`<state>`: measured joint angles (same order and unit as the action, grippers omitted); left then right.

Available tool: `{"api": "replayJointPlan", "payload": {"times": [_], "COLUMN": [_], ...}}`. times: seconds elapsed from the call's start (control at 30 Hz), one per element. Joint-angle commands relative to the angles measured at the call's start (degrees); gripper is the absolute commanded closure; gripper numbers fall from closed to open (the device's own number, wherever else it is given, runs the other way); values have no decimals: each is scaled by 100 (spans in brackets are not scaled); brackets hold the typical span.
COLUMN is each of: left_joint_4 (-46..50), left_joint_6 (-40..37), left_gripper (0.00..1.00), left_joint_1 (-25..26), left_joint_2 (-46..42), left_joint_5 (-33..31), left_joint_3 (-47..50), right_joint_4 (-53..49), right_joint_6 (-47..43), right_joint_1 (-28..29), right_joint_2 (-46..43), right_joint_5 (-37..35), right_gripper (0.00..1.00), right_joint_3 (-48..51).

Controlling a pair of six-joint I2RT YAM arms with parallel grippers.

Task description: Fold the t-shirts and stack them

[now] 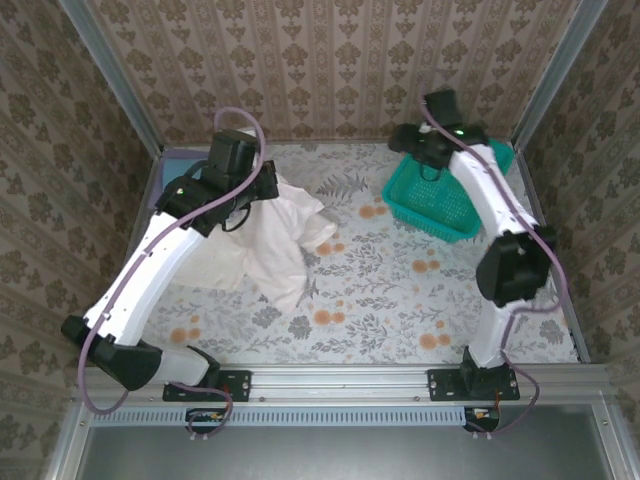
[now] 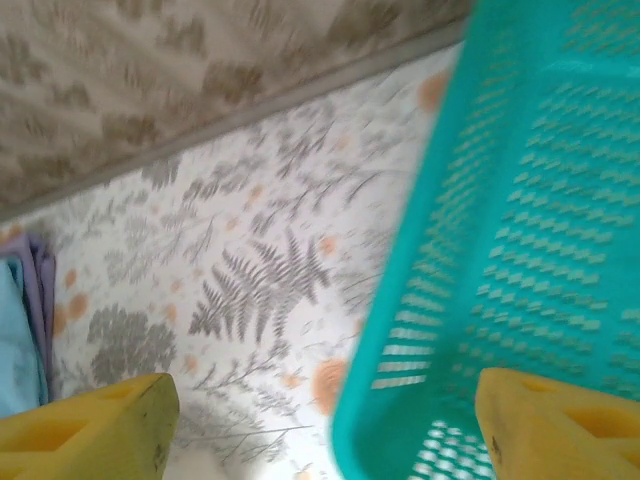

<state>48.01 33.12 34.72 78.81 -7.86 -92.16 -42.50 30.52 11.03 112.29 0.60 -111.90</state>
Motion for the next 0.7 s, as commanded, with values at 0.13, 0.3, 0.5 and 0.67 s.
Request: {"api": "replayJointPlan", "payload": {"times": [0.13,0.3,0.5,0.67], "left_joint_4": [476,606,517,560], "left_joint_6": [420,387,399,366], "left_gripper": [100,100,100,100], "left_joint_1": [-89,-79,-75,-23], "left_joint_2": [457,596,656,688], "left_joint_5": [1458,1825,2010,2060], "left_joint_3": [352,709,874,779], "right_joint_4": [-1239,-1182,-1188,-594], "right_joint_6": [346,345,-231,-1238], "right_joint_1": [211,268,270,-104], "right_joint_2": [1322,1422,1668,922], "right_joint_5": [-787,-1046,-1008,-950], "right_gripper": [18,19,45,68], "right_joint_3": [-954,-739,-504,745]}}
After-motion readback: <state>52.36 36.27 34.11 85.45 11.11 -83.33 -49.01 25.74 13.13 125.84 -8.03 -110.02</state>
